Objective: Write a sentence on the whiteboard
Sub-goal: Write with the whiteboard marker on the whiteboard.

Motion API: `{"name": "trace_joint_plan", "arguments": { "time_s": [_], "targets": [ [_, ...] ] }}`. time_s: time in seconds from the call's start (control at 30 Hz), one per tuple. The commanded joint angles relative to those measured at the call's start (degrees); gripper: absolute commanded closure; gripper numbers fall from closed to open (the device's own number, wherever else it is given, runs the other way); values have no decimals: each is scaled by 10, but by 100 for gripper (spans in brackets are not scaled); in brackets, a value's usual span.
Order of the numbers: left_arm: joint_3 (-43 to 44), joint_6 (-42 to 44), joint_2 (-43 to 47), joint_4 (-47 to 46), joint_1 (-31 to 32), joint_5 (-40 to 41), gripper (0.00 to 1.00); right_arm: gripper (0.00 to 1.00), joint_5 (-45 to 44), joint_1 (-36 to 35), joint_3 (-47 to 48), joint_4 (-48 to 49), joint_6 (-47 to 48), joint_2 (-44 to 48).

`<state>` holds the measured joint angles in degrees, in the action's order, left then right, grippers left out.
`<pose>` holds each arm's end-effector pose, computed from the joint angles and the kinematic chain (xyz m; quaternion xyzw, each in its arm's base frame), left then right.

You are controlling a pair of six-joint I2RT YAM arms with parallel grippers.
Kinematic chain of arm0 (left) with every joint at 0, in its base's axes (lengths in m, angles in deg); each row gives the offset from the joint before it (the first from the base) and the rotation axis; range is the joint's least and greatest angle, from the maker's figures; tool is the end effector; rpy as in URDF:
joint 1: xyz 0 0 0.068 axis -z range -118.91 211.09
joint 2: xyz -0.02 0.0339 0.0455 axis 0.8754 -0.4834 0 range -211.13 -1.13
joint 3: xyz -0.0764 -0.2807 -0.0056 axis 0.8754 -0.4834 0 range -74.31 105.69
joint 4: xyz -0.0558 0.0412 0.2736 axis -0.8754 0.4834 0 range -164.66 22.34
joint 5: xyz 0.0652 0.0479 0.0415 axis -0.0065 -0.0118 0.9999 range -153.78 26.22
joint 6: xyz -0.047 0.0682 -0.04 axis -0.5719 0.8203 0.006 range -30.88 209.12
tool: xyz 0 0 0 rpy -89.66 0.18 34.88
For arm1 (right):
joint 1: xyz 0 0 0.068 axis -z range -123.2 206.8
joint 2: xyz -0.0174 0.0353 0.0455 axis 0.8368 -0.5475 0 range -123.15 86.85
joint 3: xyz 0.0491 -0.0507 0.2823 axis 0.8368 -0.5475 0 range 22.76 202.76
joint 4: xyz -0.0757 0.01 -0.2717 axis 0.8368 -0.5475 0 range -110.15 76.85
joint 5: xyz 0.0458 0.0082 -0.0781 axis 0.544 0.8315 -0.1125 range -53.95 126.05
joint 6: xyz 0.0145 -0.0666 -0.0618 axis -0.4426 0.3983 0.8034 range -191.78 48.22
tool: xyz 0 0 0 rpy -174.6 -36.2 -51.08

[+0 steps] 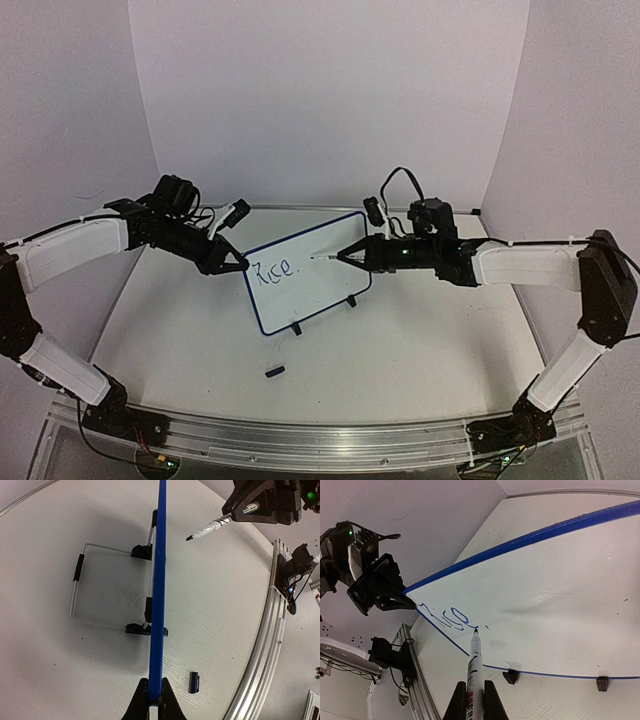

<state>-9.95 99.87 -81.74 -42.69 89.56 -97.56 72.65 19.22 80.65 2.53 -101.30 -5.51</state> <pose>0.2789 -0.2035 0.2689 0.3975 0.8075 -0.3207 0.2953 0.3017 0.2944 0.2491 -0.2367 0.7572 0.5183 0.3195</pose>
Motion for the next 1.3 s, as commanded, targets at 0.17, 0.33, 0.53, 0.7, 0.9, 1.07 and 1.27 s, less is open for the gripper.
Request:
{"name": "trace_joint_plan", "arguments": {
  "time_s": [0.17, 0.33, 0.53, 0.7, 0.9, 1.07, 1.27],
  "targets": [
    [3, 3, 0, 12, 5, -5, 100, 100, 22, 7, 41, 53, -23, -42],
    [4, 3, -1, 12, 6, -6, 100, 100, 17, 11, 49, 53, -27, -56],
    [5, 3, -3, 12, 6, -6, 100, 100, 12, 12, 55, 54, -28, -67],
    [5, 3, -5, 12, 7, -6, 100, 100, 14, 13, 64, 54, -27, -75],
    [5, 3, -4, 12, 7, -5, 100, 100, 26, 12, 71, 53, -26, -87],
    [5, 3, -4, 13, 7, -6, 100, 100, 29, 13, 59, 53, -27, -90],
    [6, 3, -5, 13, 7, -6, 100, 100, 31, 13, 38, 52, -30, -93]
  ]
}}
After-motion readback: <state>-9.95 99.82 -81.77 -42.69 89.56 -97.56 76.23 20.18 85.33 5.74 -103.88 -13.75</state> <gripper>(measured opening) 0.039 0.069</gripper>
